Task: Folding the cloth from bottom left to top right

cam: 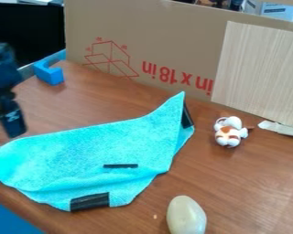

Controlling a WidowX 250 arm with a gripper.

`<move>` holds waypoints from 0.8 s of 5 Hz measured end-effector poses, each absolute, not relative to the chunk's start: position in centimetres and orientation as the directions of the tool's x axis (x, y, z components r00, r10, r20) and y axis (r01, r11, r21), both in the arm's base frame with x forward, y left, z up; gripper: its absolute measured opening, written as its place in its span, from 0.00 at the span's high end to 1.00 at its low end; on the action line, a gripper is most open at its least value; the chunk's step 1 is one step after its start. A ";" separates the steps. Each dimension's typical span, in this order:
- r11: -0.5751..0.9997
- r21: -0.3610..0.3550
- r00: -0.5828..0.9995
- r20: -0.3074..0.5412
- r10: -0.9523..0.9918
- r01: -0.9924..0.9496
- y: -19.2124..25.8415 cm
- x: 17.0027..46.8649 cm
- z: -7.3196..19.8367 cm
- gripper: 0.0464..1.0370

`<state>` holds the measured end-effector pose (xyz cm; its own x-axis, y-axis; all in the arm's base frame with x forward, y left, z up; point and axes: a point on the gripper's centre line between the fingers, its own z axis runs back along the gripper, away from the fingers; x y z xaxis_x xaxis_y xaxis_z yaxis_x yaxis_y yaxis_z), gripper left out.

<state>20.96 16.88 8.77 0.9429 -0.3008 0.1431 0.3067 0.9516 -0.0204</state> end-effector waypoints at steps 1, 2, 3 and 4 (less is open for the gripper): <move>0.979 0.004 0.959 0.200 -0.201 0.204 17.4 18.6 9.5 0.04; 0.995 -0.005 0.968 0.233 -0.097 0.101 17.4 17.3 9.0 0.04; 0.999 -0.013 0.962 0.271 0.037 -0.034 18.3 16.6 8.4 0.04; 0.987 -0.042 0.939 0.303 0.163 -0.157 18.8 16.6 7.5 0.04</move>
<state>16.60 18.83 7.54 0.9390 0.1627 0.3031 -0.1575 0.9866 -0.0416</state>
